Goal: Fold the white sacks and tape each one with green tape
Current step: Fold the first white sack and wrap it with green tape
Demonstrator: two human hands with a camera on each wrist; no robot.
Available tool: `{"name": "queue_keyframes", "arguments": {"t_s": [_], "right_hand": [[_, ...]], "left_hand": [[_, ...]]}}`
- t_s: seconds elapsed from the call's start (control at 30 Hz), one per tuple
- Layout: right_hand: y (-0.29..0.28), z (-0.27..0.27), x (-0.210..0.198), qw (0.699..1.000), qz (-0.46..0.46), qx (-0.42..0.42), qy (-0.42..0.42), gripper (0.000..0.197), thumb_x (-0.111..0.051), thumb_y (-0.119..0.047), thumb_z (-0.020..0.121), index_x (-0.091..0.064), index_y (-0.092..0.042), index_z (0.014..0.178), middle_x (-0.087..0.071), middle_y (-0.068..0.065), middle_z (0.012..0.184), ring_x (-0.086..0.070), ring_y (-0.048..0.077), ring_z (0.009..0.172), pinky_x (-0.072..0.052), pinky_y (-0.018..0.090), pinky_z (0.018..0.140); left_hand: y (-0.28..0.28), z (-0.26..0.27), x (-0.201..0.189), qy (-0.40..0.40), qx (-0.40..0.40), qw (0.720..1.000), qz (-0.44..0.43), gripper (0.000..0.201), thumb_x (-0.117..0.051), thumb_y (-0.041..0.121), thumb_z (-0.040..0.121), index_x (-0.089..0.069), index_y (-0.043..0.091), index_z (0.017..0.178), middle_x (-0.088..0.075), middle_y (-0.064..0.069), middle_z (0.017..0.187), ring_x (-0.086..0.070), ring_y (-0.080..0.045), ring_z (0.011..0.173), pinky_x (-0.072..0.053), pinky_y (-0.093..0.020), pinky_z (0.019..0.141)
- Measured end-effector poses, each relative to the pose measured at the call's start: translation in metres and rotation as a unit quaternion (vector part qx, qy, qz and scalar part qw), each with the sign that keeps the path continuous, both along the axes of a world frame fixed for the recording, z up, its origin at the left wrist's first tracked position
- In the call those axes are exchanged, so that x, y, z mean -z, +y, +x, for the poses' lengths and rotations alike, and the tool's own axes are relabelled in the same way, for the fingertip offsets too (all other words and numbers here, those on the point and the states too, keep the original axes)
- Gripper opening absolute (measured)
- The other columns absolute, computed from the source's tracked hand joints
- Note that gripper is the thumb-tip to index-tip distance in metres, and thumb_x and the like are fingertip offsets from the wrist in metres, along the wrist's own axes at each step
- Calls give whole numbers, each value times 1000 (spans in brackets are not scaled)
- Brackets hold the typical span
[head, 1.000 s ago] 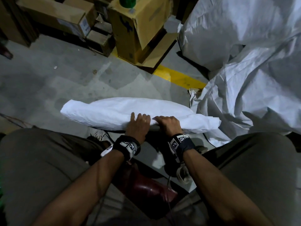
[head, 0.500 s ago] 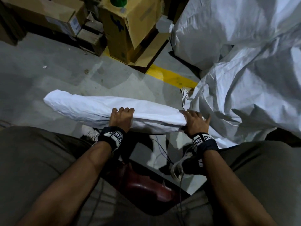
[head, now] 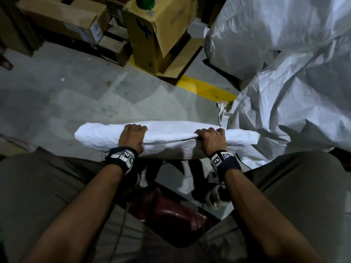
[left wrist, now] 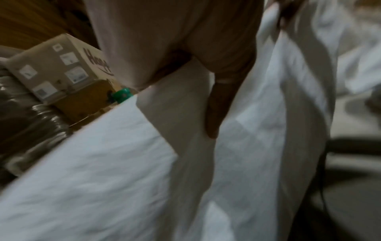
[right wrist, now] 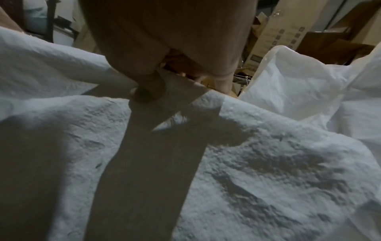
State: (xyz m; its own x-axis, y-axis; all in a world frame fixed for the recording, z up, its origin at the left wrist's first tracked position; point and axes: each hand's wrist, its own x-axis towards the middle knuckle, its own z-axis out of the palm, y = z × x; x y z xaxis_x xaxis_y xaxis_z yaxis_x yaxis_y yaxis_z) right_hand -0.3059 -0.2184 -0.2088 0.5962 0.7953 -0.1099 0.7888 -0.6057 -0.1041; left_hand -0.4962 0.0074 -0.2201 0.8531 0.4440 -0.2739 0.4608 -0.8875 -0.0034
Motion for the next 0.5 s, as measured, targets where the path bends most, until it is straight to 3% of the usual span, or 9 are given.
{"name": "queue_keyframes", "arguments": {"t_s": [0.13, 0.23, 0.33, 0.43, 0.5], "right_hand": [[0, -1, 6, 1000, 19, 0, -15, 29, -53, -22, 69, -71, -26, 90, -74, 0, 83, -67, 28, 85, -40, 47, 88], [-5, 3, 11, 999, 17, 11, -27, 27, -54, -21, 68, -71, -26, 89, -73, 0, 79, -67, 28, 81, -41, 47, 86], [-12, 12, 14, 998, 9, 37, -46, 19, -67, -19, 72, -69, -27, 89, -73, 0, 76, -67, 27, 82, -39, 51, 91], [-18, 16, 13, 994, 25, 72, -75, 19, -64, -21, 73, -69, -29, 89, -72, -2, 74, -66, 25, 82, -32, 58, 98], [-19, 18, 12, 993, 42, 74, -82, 23, -58, -20, 73, -70, -28, 90, -72, -2, 74, -65, 26, 82, -31, 60, 98]], "left_hand": [[22, -19, 0, 58, -72, 995, 29, 75, -80, 21, 56, -58, 29, 127, -61, -4, 124, -52, -30, 120, -11, -49, 114], [32, -19, -1, 74, -109, 991, -12, 65, -74, 24, 66, -56, 32, 128, -66, -5, 121, -55, -30, 116, -28, -39, 112], [33, -9, -2, 67, -138, 986, -61, 54, -66, 19, 73, -52, 23, 125, -67, -14, 117, -56, -37, 112, -42, -36, 100], [36, 2, -11, 85, -105, 987, -86, 55, -71, 23, 76, -48, 22, 127, -65, -14, 121, -56, -35, 115, -39, -39, 102], [49, -1, -20, 122, -103, 986, -44, 64, -76, 38, 75, -48, 29, 132, -61, -9, 130, -50, -29, 125, -28, -45, 109]]}}
